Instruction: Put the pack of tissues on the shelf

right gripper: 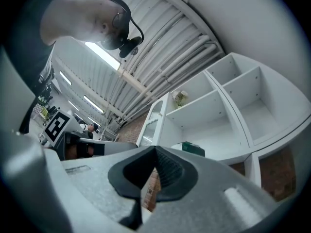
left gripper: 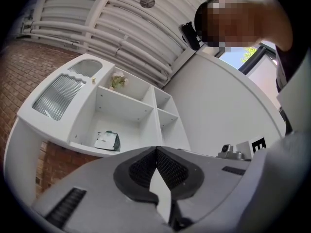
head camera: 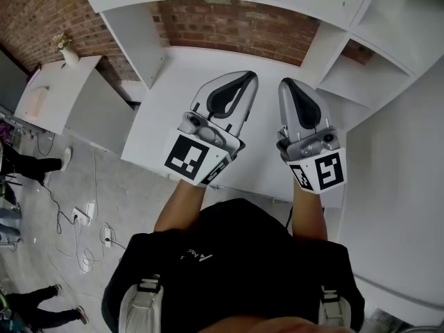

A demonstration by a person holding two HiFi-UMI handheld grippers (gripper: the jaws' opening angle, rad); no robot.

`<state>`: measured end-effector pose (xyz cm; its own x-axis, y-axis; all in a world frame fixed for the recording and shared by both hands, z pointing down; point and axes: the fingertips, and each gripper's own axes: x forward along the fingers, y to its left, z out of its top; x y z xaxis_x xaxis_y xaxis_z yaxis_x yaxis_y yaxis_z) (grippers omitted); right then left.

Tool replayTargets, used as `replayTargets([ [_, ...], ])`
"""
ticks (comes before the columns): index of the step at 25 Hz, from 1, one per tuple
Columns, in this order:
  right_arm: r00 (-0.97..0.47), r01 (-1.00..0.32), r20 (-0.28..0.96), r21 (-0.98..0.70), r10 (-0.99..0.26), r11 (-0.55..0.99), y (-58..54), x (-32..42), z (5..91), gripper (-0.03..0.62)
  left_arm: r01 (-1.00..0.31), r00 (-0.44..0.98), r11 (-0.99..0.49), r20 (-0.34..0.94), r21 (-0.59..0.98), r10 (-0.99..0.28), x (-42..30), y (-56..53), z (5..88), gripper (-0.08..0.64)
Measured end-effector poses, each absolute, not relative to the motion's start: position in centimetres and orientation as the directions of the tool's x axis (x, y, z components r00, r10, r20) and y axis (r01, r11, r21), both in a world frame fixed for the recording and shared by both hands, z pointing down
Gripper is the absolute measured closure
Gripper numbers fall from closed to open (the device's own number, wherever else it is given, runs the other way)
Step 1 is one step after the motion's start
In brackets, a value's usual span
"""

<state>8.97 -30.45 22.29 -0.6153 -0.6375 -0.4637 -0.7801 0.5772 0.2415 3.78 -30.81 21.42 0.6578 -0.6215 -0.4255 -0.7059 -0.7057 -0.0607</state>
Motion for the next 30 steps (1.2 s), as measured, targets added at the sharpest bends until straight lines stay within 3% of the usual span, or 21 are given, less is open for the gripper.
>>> replayTargets([
  [30,-0.609,-0.789,-0.449,0.26,-0.654,0.557,-30.31,8.56,22.74,0.592,-0.66,0.704,-0.748,-0.407,-0.073,-0.582,4.12,-30.99,21.4,0.561],
])
